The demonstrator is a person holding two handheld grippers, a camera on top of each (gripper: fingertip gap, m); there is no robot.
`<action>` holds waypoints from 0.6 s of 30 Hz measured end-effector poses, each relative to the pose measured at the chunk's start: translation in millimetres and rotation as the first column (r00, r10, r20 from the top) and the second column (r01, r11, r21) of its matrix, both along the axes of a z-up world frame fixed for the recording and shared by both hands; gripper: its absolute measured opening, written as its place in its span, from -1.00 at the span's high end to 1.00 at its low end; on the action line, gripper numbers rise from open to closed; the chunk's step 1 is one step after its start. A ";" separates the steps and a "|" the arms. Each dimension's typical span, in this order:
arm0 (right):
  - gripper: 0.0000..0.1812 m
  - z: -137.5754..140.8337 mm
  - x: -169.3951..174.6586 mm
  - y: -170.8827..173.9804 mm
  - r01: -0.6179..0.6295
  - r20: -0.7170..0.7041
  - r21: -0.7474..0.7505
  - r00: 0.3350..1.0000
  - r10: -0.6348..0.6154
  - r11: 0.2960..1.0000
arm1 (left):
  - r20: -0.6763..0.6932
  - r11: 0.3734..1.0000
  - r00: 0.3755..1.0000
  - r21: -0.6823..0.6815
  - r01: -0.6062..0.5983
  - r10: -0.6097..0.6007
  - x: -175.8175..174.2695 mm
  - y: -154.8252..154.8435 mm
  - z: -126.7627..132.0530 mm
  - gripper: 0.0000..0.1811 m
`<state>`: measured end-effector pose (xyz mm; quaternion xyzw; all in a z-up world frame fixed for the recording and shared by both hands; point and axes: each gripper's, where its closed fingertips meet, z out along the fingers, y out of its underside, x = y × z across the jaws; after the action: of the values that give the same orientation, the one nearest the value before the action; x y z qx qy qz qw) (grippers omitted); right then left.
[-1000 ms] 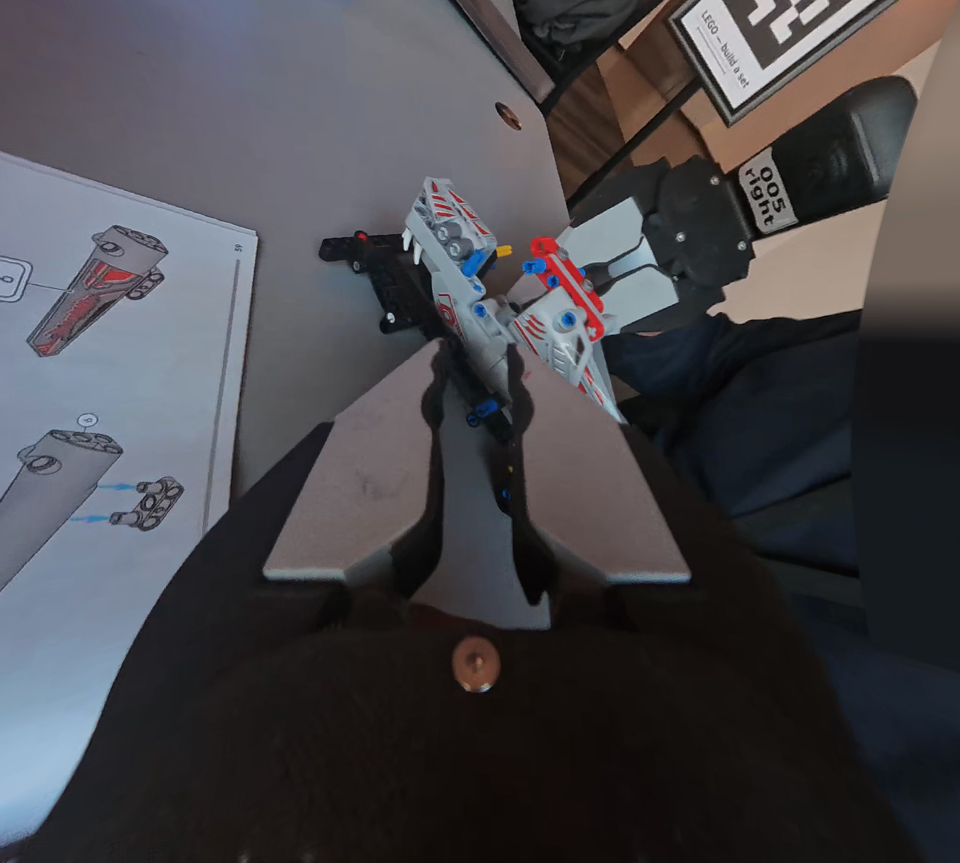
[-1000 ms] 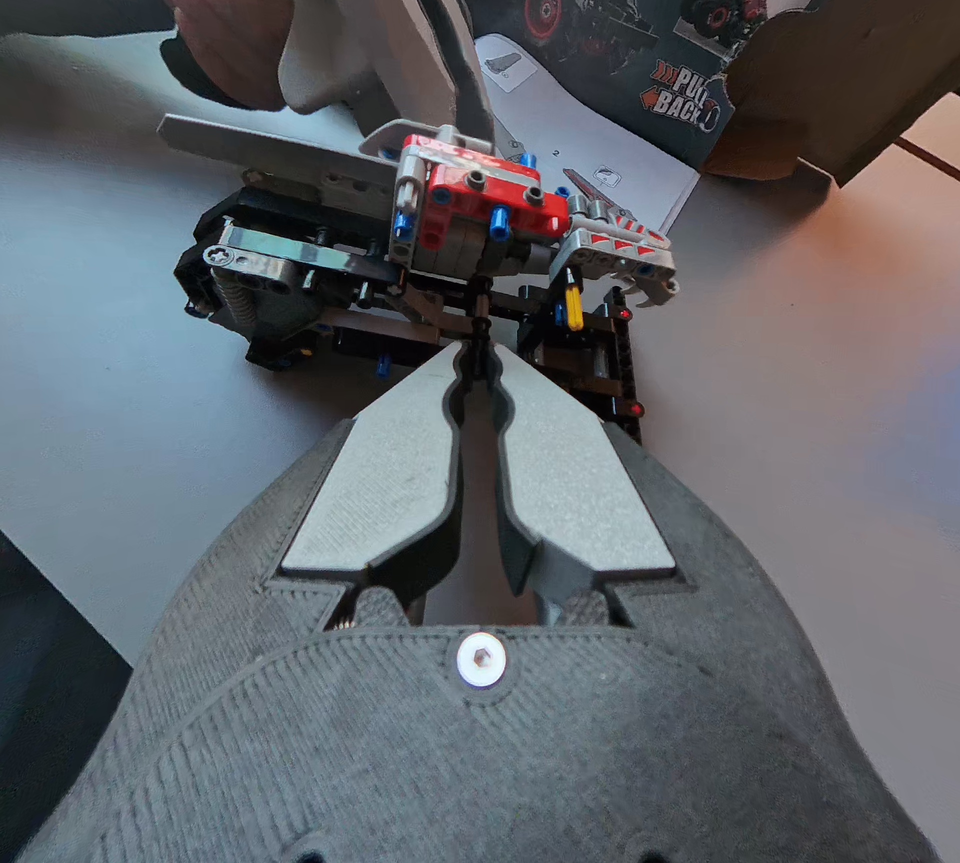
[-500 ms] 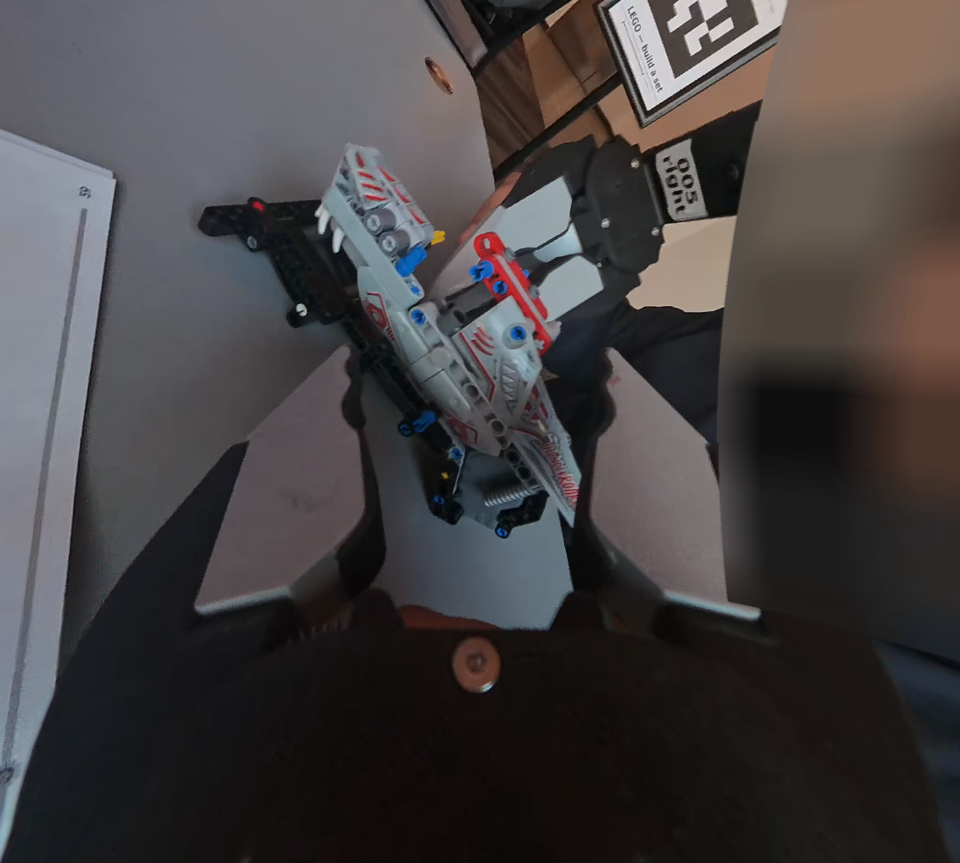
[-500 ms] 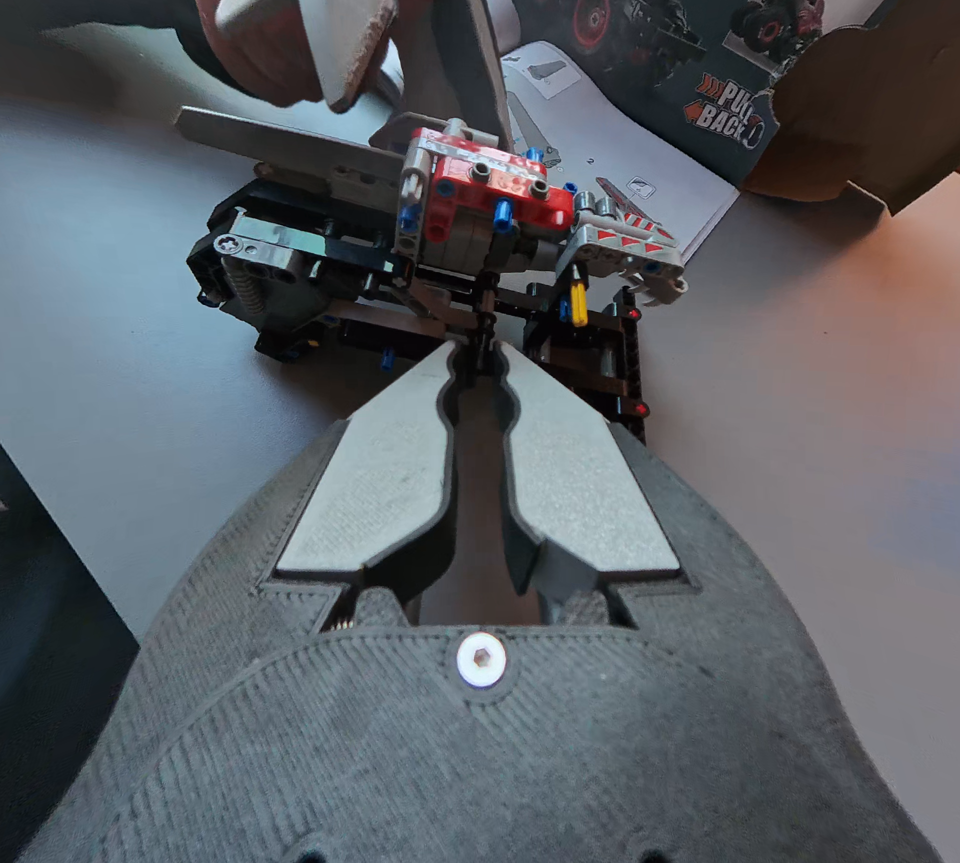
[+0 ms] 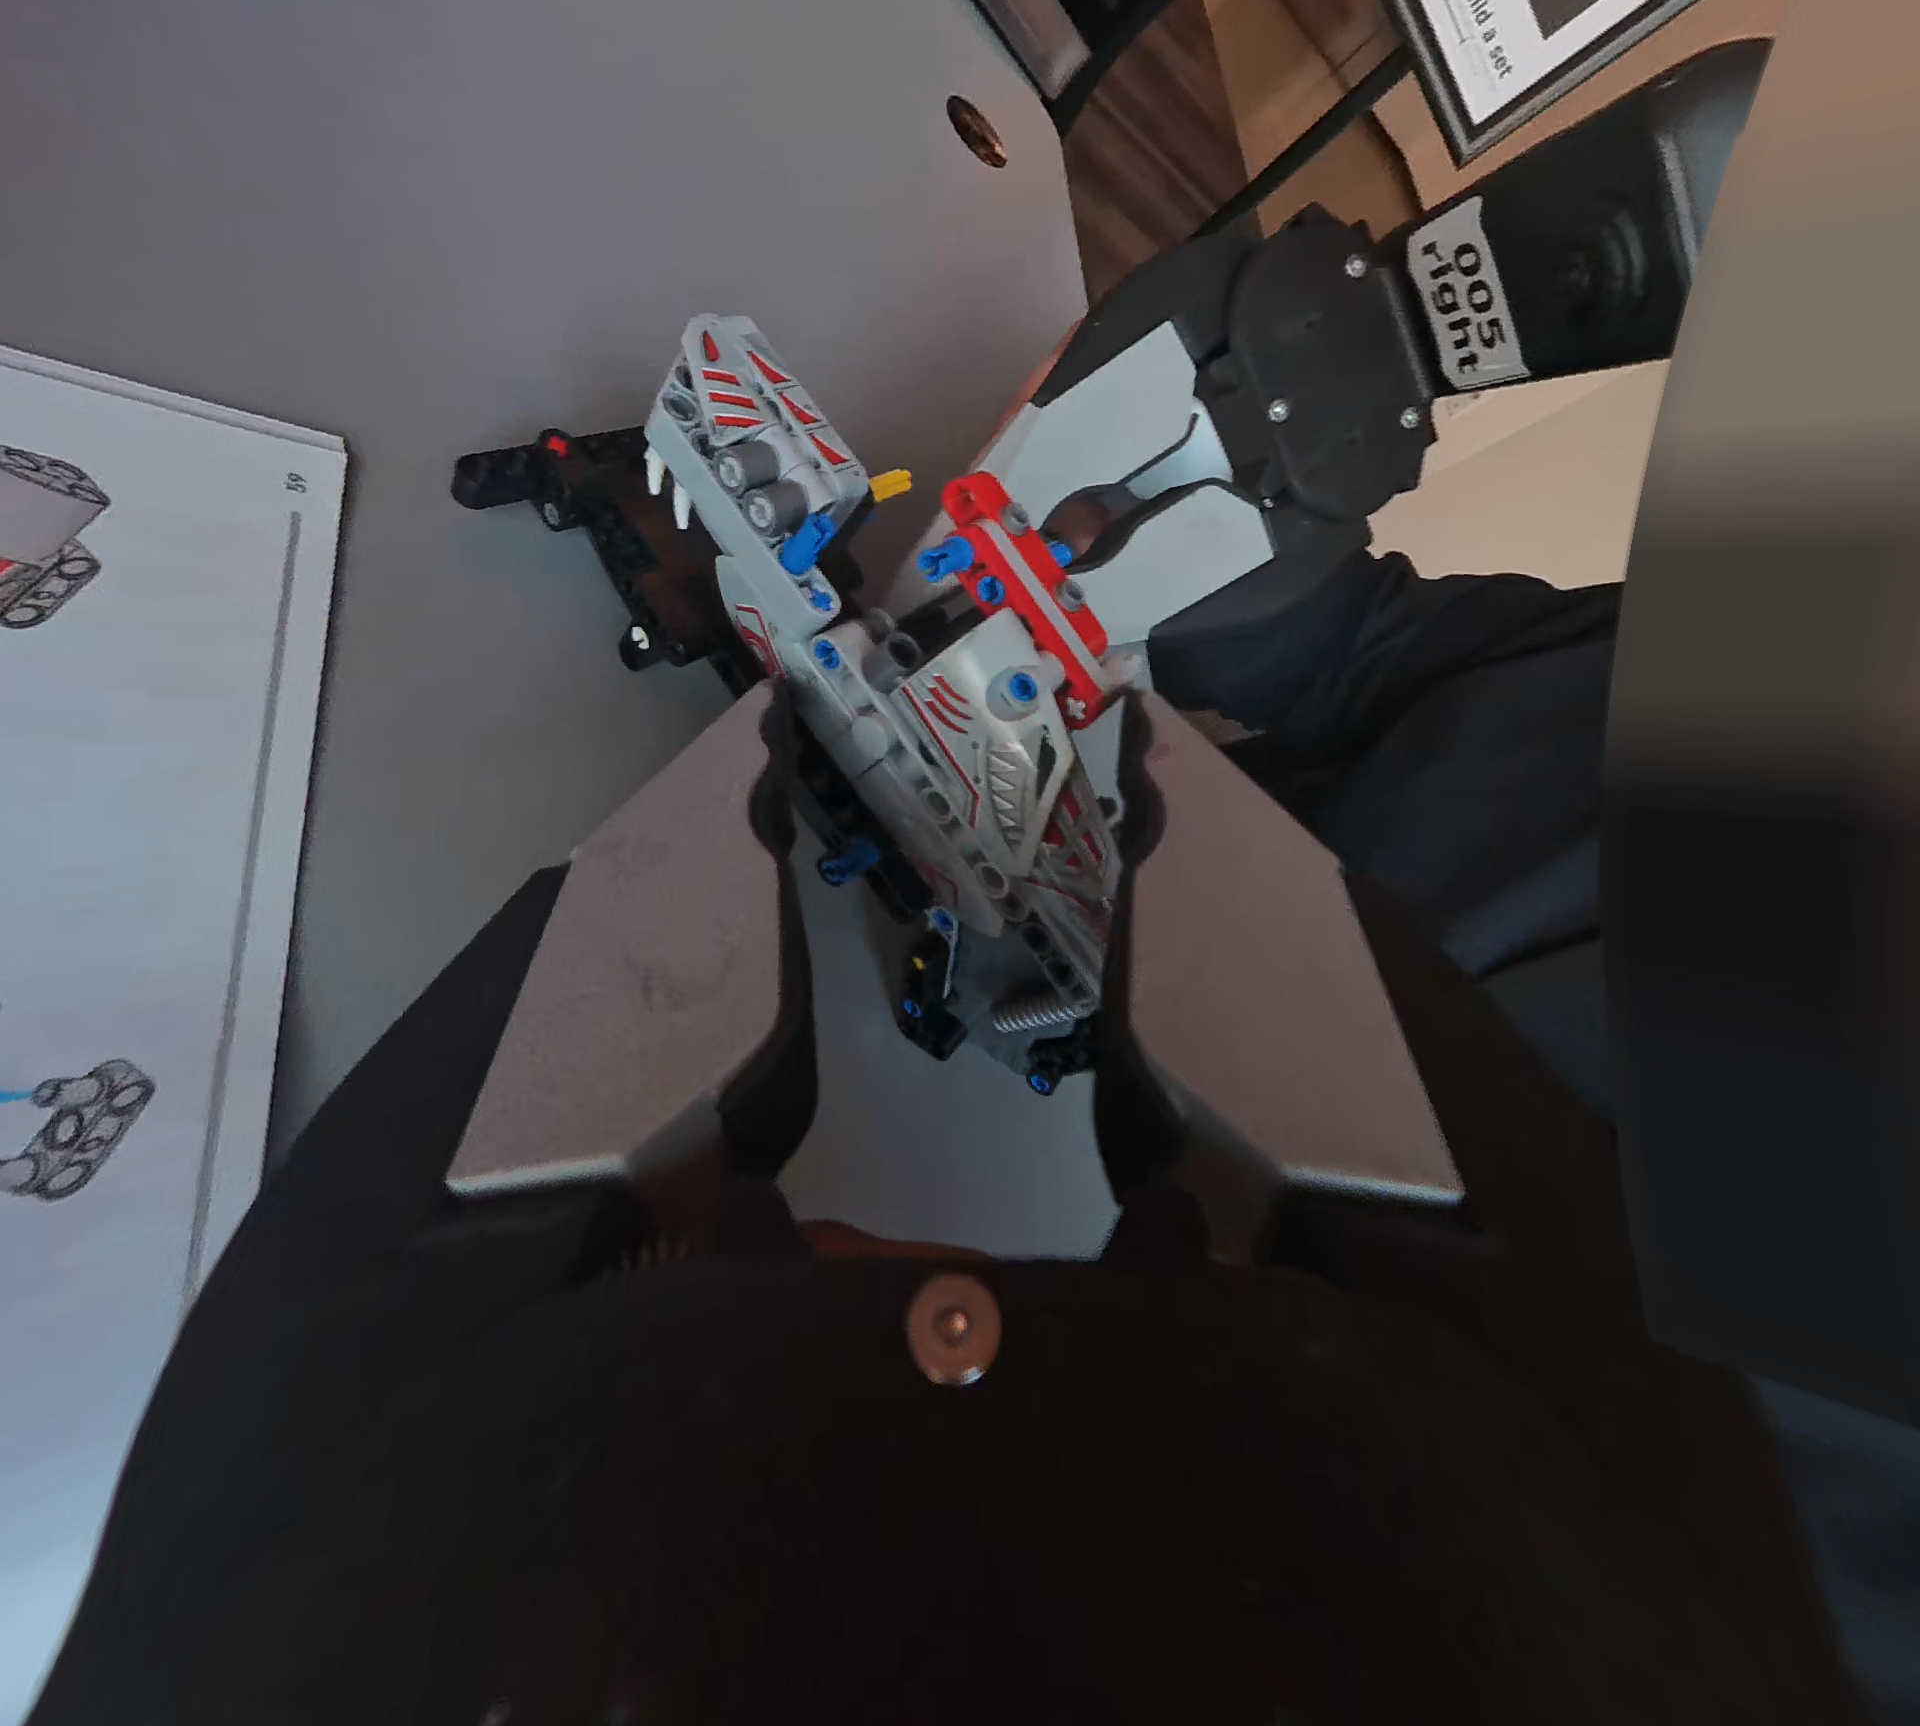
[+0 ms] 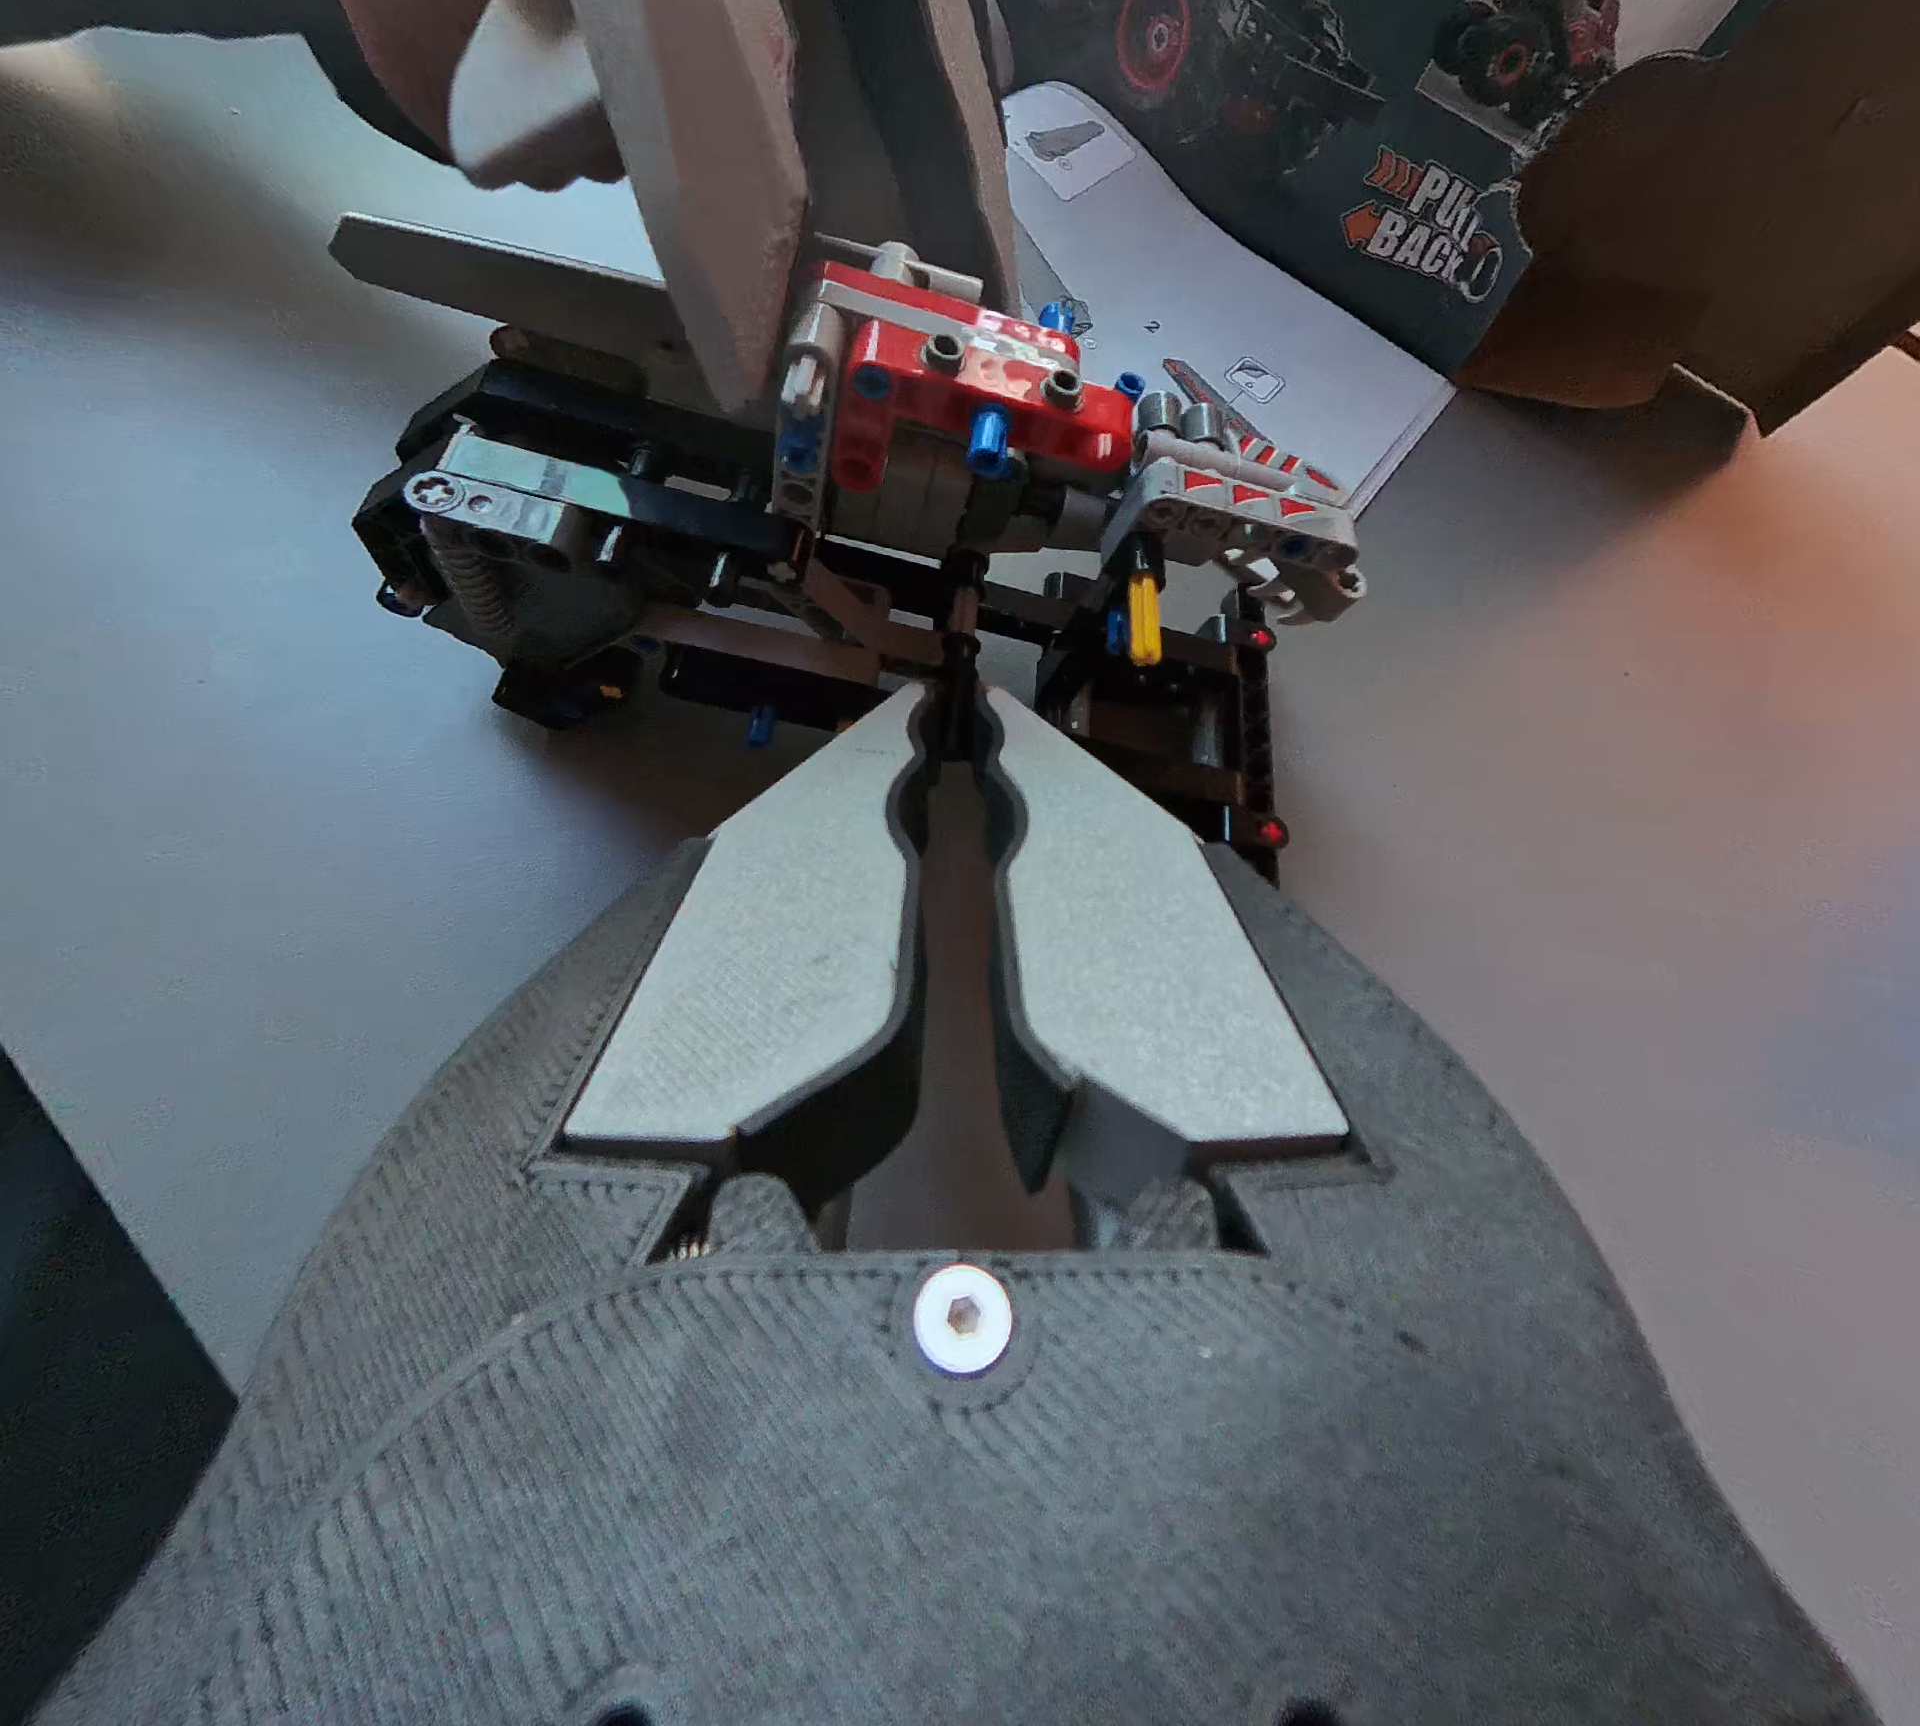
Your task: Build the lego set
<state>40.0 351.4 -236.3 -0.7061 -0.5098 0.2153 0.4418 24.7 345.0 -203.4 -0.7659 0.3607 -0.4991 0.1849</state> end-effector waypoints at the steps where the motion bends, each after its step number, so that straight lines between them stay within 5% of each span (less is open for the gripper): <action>1: 0.98 -0.2 -0.1 0.9 0.004 0.006 0.008 1.000 -0.004 1.000 | -0.004 1.000 1.000 0.013 -0.002 0.002 0.0 0.5 -0.5 0.35; 18: 0.98 -0.7 -1.6 6.9 0.006 0.061 0.082 0.998 -0.011 0.997 | -0.044 0.994 0.998 0.099 -0.037 0.042 -0.9 4.9 -5.3 0.39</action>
<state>38.4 358.2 -237.0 -0.6958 -0.5285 0.1703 0.4555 23.8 349.9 -208.7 -0.7742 0.3738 -0.4590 0.2239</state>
